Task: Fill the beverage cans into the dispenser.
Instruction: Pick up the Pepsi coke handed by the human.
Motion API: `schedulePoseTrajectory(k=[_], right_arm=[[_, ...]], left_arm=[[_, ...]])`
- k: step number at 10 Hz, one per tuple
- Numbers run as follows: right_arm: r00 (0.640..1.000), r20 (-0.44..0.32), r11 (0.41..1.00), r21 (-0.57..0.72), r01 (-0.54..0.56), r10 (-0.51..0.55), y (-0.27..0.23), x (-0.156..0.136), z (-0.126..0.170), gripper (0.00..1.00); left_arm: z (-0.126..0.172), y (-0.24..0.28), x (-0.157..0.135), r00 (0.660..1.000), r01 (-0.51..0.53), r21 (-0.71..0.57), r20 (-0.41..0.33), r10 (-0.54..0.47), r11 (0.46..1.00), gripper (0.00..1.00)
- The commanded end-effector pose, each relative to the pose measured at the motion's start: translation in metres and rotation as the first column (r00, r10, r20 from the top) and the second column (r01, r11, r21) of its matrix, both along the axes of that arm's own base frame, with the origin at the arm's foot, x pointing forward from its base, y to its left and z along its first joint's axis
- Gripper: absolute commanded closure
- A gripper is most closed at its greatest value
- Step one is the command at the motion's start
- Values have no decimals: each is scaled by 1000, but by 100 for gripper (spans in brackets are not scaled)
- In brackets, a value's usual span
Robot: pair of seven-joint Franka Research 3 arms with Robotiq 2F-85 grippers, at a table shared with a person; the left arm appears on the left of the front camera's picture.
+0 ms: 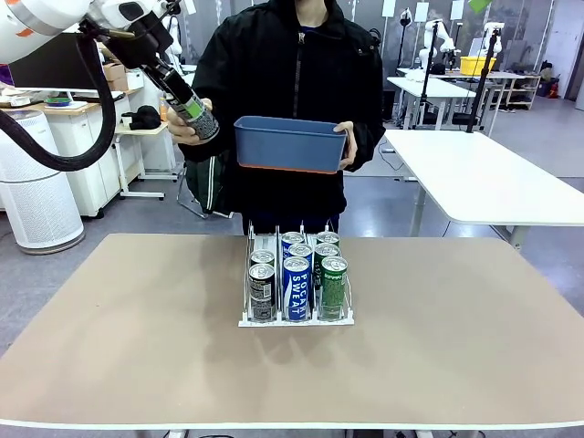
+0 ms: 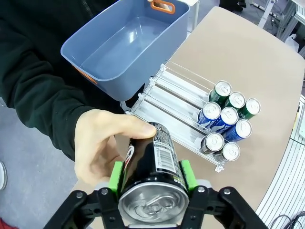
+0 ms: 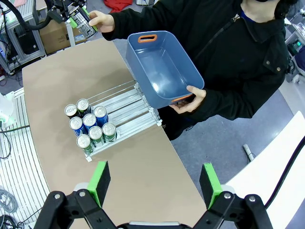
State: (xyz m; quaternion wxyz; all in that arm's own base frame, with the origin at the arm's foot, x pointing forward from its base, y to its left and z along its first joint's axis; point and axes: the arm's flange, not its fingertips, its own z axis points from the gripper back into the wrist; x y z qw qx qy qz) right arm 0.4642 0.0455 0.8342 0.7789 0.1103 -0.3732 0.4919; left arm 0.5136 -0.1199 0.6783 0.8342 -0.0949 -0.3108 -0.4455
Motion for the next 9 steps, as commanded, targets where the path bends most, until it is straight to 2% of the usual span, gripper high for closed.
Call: schedulePoseTrajectory(k=[1,9], right_arm=[[1000,1,1000,-12,2,-2,0,0,0,0],[1000,1,1000,-12,2,-2,0,0,0,0]], left_arm=[[0,0,0,1000,1,7,2,-1,1000,55],[0,0,0,1000,1,7,2,-1,1000,55]])
